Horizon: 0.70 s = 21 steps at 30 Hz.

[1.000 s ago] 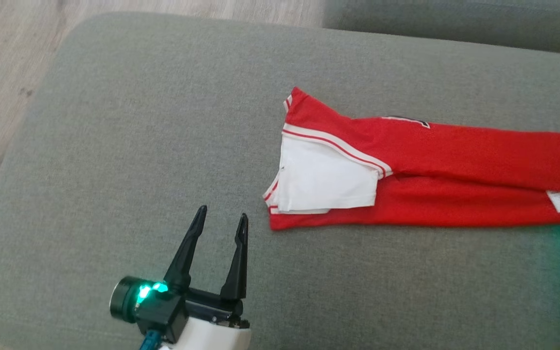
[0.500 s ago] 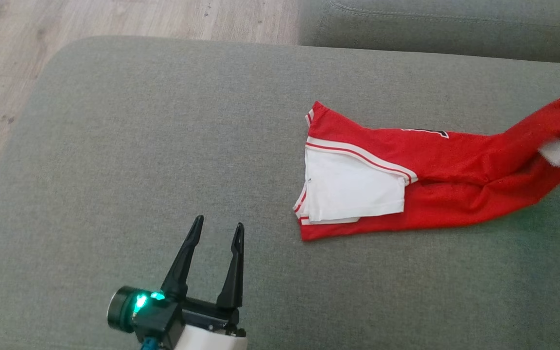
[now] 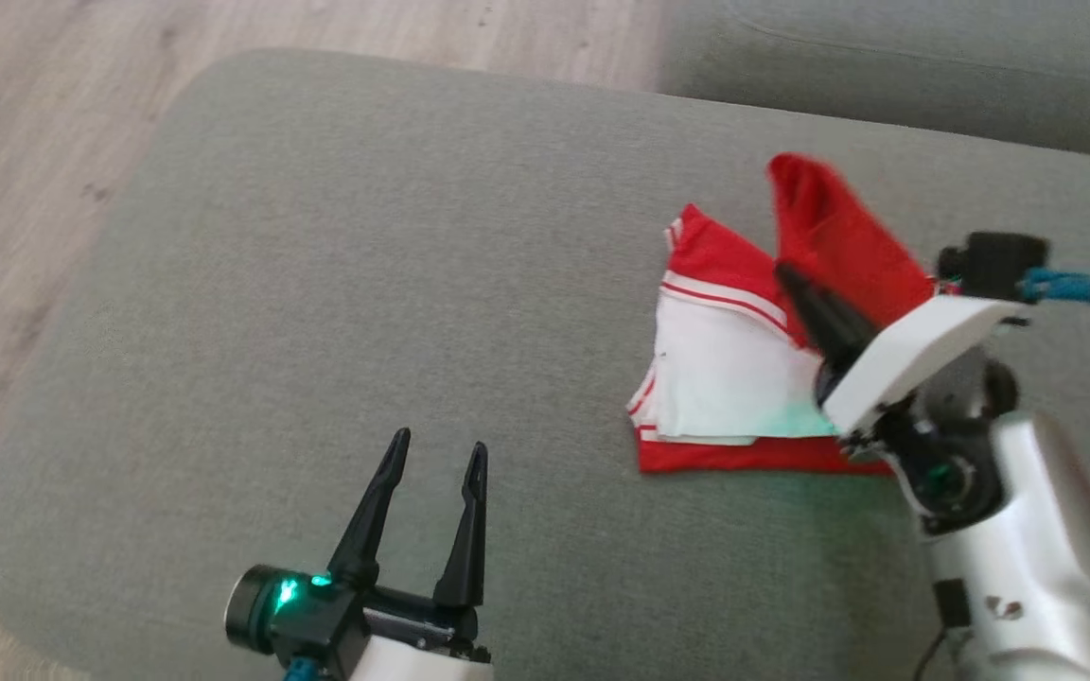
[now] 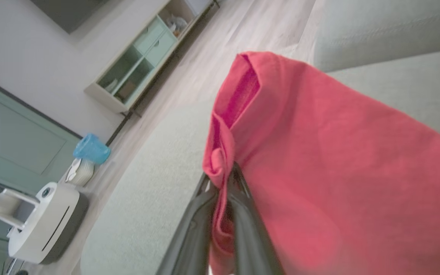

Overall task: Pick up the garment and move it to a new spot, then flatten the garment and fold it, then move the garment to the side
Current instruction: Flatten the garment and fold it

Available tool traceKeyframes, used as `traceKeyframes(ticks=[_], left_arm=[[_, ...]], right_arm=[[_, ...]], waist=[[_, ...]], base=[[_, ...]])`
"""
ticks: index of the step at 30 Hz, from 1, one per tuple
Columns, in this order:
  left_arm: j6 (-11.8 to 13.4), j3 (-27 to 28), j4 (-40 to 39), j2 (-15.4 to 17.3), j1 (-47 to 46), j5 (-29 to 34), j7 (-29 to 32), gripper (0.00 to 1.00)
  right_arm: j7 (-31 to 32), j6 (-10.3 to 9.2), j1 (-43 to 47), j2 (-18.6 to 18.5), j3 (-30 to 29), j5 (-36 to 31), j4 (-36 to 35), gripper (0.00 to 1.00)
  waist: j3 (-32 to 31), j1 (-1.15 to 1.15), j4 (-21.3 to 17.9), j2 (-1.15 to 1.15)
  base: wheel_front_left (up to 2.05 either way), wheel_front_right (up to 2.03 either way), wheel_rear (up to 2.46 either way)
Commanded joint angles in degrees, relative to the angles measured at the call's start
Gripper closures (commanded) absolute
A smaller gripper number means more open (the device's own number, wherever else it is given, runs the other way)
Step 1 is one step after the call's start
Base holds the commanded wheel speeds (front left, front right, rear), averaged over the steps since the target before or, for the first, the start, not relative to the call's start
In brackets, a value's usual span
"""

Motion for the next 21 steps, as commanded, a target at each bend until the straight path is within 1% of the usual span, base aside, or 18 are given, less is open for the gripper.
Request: traceKeyframes(ticks=[1, 2, 4, 5, 6, 7, 8, 12, 15, 17, 21], left_arm=[[0.31, 1.41, -1.61, -0.43, -1.95, -0.34, -0.55, 0.00], [0.43, 1.35, -1.42, -0.43, -1.84, -0.57, -0.55, 0.00], [0.54, 1.31, -1.32, -0.43, -1.71, -0.80, -0.55, 0.00], [0.59, 1.26, -1.30, -0.43, -1.67, -0.94, -0.55, 0.00], [0.66, 1.21, -1.29, -0.43, -1.67, -1.05, -0.55, 0.00], [0.72, 1.11, -1.28, -0.43, -1.69, -1.13, -0.55, 0.00], [0.80, 1.03, -1.26, -0.43, -1.74, -1.19, -0.55, 0.00], [1.20, 1.16, -1.24, -0.43, -1.93, -1.26, -0.55, 0.00], [1.56, 2.13, -1.39, -0.43, -1.70, -1.73, -0.55, 0.00], [1.86, 3.18, -1.51, -0.43, -1.33, -2.64, -0.55, 0.00], [2.62, 5.53, -1.63, -0.43, -0.01, -3.30, -0.55, 0.00]], right_arm=[[-0.35, -0.04, -2.00, 0.72, 1.68, 0.44, -1.47, 1.00], [-0.81, -0.04, -1.55, 1.18, 3.51, 0.22, 0.19, 1.00], [-1.28, -0.04, -1.07, 1.53, 5.01, 0.34, 2.01, 1.00], [-1.57, -0.04, -0.92, 1.66, 5.71, 0.58, 2.93, 0.89], [-2.24, -0.04, -0.84, 1.77, 6.06, 0.71, 3.92, 0.62], [-2.89, -0.04, -0.87, 1.84, 6.58, 0.57, 4.95, 0.08], [-3.70, -0.04, -1.04, 1.89, 7.27, 0.42, 5.71, 0.00], [-7.42, -0.04, -1.73, 1.97, 9.65, 3.11, 6.90, 0.00], [-10.82, -0.04, -1.98, 1.95, 10.90, 3.38, 5.89, 0.00], [-14.23, -0.04, -1.58, 0.58, 11.39, 2.20, 4.66, 0.00], [-22.61, -0.04, 0.73, -3.36, 11.81, -0.87, 3.00, 0.00]], waist=[[-0.15, 0.00, 1.32, 0.00], [-0.16, 0.00, 2.22, 0.00], [-0.09, 0.00, 2.89, 0.00], [-0.03, 0.00, 3.13, 0.00], [0.01, 0.00, 3.32, 0.00], [0.06, 0.00, 3.49, 0.00], [0.12, 0.00, 3.60, 0.00], [0.06, 0.00, 3.30, 0.00], [-0.53, 0.00, 2.22, 0.00], [-1.31, 0.00, 1.15, 0.00], [-3.53, 0.00, -1.83, 0.00]], base=[[0.00, 0.00, 0.00], [0.00, 0.00, 0.00], [0.00, 0.00, 0.00], [0.00, 0.00, 0.00], [0.00, 0.00, 0.00], [0.00, 0.00, 0.00], [0.00, 0.00, 0.00], [0.00, 0.00, 0.00], [0.00, 0.00, 0.00], [0.00, 0.00, 0.00], [0.00, 0.00, 0.00]])
